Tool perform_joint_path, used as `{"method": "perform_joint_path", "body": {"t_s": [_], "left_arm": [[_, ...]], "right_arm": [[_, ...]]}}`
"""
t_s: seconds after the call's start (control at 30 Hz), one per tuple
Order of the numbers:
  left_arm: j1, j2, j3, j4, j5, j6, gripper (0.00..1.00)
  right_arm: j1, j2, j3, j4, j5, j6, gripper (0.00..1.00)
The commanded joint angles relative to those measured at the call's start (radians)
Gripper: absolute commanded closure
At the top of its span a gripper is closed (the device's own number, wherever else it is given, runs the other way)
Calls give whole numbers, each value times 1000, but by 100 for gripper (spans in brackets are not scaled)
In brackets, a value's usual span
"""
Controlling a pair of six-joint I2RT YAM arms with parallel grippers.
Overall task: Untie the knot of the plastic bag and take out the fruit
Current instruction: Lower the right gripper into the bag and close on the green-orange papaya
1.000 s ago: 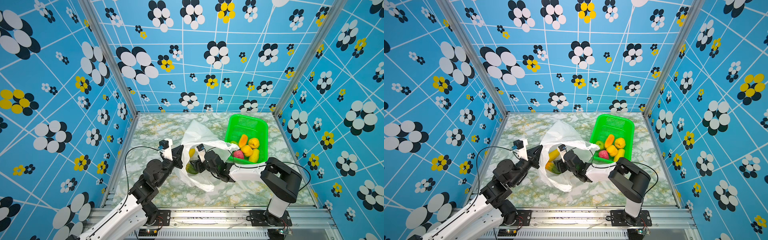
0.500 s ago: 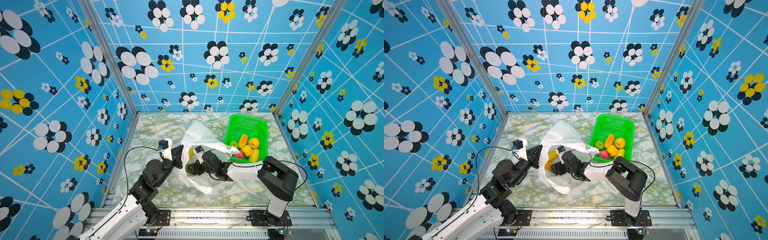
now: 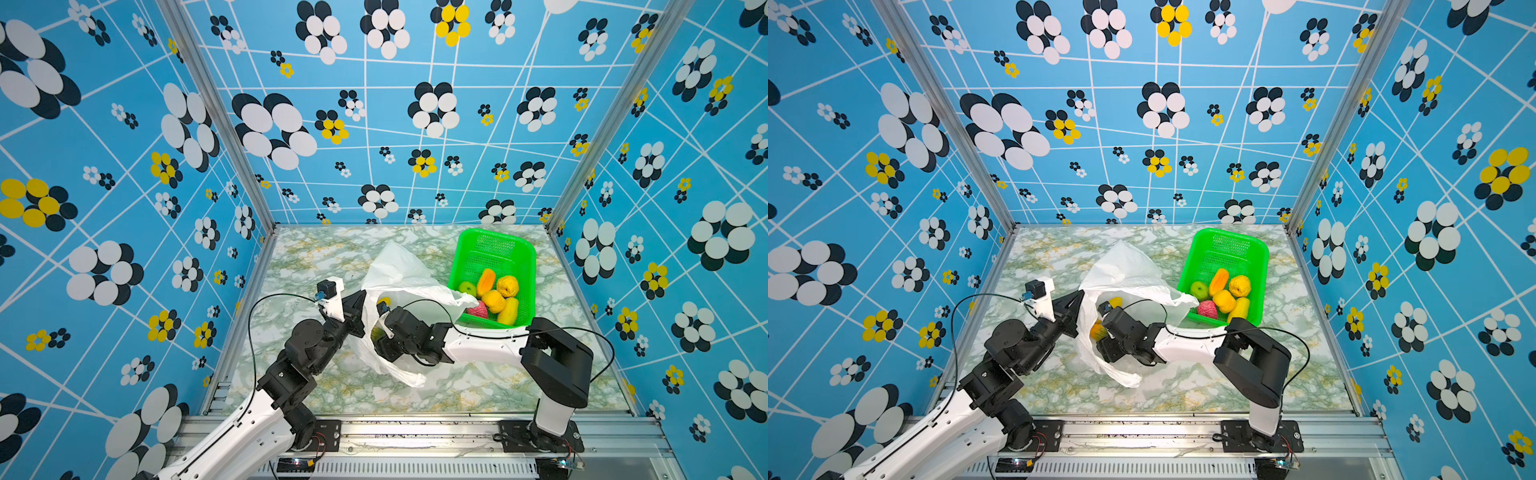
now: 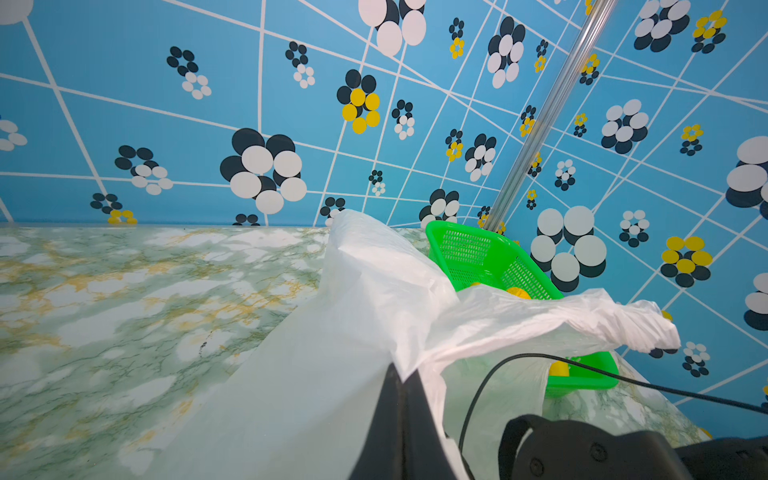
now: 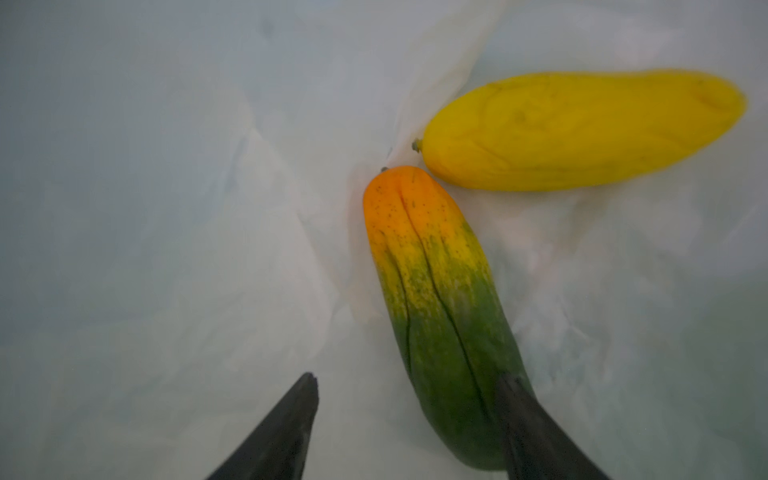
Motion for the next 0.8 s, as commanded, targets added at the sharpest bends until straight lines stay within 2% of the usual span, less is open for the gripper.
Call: {"method": "perform_joint_path", "body": {"t_s": [0.0, 0.13, 0.3, 0.43, 0.6, 0.77], "left_arm": [[5, -7, 8, -2, -11, -5, 100], [5, -12, 7, -4, -15, -3, 100], [6, -11, 7, -4, -15, -2, 100], [6, -11, 8, -5, -14, -3, 100], [5, -15, 9, -6, -16, -2, 100], [5, -14, 8, -6, -15, -3, 100]], "right_arm": [[-1, 42, 44, -123, 60, -19, 34], [-1, 81, 69, -140, 50, -8, 38], [-1, 83, 77, -154, 63, -6, 49], [-1, 53, 53, -130, 75, -1, 58], [-1, -11, 17, -105, 99, -12, 60], [-1, -94, -33, -66, 150, -25, 69]]}}
